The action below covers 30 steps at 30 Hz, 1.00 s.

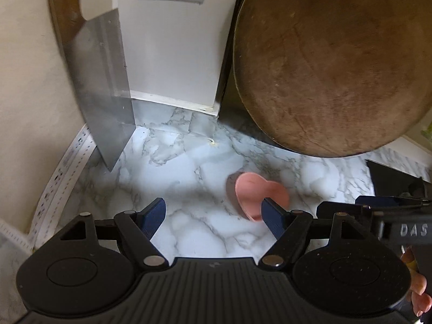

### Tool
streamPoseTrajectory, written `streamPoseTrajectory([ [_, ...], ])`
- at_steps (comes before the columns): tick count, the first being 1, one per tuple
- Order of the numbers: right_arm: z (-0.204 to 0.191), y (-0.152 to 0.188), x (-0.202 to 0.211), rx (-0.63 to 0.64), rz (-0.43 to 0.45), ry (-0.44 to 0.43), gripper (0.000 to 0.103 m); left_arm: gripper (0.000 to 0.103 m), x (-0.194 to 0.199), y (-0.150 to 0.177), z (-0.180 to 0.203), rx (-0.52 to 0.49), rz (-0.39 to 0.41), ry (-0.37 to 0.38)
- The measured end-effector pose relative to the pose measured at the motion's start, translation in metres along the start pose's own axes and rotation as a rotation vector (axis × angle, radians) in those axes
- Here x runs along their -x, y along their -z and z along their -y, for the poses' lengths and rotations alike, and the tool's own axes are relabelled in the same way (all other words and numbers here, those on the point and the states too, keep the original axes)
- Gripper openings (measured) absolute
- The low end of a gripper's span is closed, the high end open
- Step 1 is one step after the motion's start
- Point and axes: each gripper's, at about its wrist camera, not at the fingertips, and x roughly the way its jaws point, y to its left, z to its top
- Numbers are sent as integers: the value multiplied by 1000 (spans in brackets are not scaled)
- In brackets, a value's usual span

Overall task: Organize plates and bowls
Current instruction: 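Move both grippers to the pink heart-shaped dish and grasp it, then carry the heart dish with both grippers over the pink bowl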

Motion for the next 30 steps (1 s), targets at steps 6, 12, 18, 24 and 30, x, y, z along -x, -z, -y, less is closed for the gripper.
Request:
streamPoseTrajectory([
  [6,11,-13,-30,-52,-37,13,85,78,-31,-8,5,-18,-10,12],
  [12,17,-19,-54,-111,-81,11,69,76,-59,-10,8,-26,-39,0],
  [18,19,-20,-70,-123,-106,10,53,69,-74,-11,5,-9,-53,19],
  [24,13,-16,-79,-99,-124,-7,38,36,-85,-11,9,-7,-71,35],
  [30,9,-14,-83,-91,-119,-16,25,13,-90,-9,15,-3,-83,61],
])
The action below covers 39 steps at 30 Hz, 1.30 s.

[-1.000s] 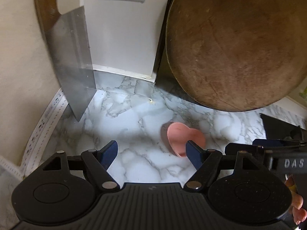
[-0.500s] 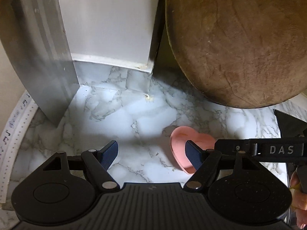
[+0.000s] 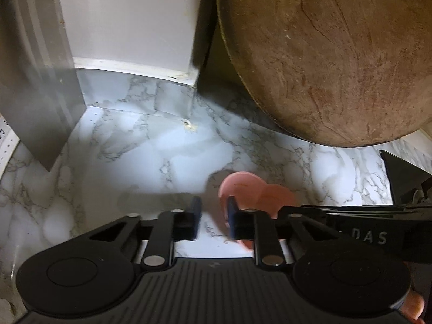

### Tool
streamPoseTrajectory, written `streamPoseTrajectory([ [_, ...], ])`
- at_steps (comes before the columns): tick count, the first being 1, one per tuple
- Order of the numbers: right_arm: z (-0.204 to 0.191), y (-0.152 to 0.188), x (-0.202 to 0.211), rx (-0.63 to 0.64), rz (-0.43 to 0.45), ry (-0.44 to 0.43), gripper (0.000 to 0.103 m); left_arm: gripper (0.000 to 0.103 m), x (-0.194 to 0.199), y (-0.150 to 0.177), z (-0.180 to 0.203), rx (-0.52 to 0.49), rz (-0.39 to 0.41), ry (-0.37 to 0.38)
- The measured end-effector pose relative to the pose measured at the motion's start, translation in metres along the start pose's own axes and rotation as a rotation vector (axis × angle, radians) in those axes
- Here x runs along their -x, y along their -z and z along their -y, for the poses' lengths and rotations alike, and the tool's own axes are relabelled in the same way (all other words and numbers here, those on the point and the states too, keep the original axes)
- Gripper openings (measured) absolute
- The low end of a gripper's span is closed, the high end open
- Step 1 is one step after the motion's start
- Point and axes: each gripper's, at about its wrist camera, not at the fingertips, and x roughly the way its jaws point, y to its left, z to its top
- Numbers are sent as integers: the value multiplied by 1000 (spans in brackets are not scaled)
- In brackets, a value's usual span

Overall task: Organize plates and bowls
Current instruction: 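Carry the heart dish with both grippers over the pink bowl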

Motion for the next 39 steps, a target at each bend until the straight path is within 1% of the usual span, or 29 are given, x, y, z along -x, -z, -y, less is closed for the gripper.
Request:
streamPoseTrajectory([
  [1,0,0,0,-3,3,-4,25,13,0,0,1,0,0,-4],
  [3,1,0,0,-7,1,-16,21,8,0,0,3,-2,-2,-2],
  [5,-1,1,0,-3,1,-16,17,6,2,2,4,-2,-3,2],
  [9,-4,4,2,-3,12,-1,13,5,8,6,8,-18,4,-11],
  [11,-5,7,4,-1,15,4,12,5,11,8,7,-13,4,-3],
  [15,-7,13,15,-7,22,2,11,5,25,13,10,-18,9,-1],
  [19,-15,23,35,13,50,-1,11,5,47,19,15,-27,23,-8],
  [27,-34,51,78,46,85,-11,11,5,102,41,24,-50,88,4],
  [33,-55,79,114,81,114,-9,11,5,144,65,26,-57,117,6],
  [39,-70,107,145,111,144,-13,11,5,178,91,26,-60,131,1],
])
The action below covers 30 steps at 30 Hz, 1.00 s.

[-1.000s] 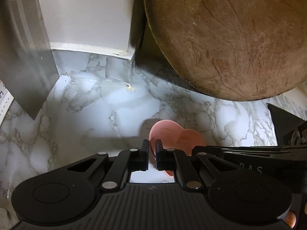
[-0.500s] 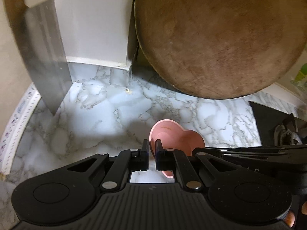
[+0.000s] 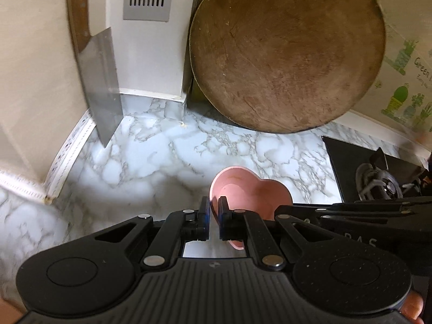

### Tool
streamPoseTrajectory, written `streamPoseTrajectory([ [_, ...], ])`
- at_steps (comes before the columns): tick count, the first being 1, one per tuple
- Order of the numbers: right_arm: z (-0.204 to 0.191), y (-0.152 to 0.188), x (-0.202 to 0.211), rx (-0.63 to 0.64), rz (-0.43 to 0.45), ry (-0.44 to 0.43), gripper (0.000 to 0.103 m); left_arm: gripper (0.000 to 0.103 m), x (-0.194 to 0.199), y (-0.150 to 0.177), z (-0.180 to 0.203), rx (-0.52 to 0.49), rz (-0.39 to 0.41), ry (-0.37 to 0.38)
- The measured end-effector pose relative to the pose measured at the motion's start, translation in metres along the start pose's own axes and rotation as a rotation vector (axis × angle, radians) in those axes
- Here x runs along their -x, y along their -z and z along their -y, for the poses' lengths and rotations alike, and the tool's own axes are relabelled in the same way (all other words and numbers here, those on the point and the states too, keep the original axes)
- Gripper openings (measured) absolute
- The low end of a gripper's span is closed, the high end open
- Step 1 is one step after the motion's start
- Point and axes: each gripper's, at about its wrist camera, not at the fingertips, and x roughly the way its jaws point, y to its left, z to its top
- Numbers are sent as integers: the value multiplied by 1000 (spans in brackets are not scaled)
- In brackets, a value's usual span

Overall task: Organize plates and bowls
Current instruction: 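Carry the heart dish with both grippers over the pink bowl, then lower the heart dish into the pink bowl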

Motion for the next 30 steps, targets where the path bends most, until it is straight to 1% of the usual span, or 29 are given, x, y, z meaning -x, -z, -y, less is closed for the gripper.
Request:
streamPoseTrajectory([
  [7,-18,26,24,21,-3,-9,11,5,34,25,-1,-2,-7,1],
  [14,-31,53,37,30,-19,-13,11,5,55,49,-2,-16,-25,-3],
  [21,-38,74,44,34,-42,-12,11,5,64,70,-1,-33,-49,-6],
  [30,-39,96,42,32,-83,-8,11,5,63,92,-2,-34,-89,-6],
])
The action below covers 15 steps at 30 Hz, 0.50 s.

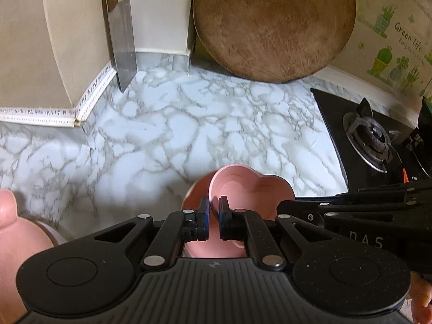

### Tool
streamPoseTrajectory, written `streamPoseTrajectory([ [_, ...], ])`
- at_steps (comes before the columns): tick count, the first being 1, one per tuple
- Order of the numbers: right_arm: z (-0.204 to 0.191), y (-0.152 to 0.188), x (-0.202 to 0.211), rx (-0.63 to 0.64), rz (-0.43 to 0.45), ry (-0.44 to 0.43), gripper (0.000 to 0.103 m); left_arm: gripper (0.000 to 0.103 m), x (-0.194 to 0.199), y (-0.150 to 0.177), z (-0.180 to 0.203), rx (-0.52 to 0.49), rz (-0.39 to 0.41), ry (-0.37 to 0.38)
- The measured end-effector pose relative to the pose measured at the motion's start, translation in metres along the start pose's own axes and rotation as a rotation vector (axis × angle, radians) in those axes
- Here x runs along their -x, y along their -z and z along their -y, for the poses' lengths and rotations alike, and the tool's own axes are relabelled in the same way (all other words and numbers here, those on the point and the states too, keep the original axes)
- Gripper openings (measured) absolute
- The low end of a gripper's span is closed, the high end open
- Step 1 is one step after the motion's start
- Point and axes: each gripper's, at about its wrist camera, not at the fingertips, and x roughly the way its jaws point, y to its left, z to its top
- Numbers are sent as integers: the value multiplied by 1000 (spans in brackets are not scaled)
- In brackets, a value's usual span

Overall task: Organize plates and bowls
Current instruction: 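Lower the heart dish into the pink bowl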

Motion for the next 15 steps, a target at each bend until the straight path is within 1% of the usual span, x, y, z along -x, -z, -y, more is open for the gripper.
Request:
streamPoseTrajectory([
  [7,-1,11,-8,1,-35,1,11,6,-9,10,-1,-6,-29,-9],
  [15,1,12,-15,0,-56,0,11,6,-18,12,-3,-11,-50,-14],
])
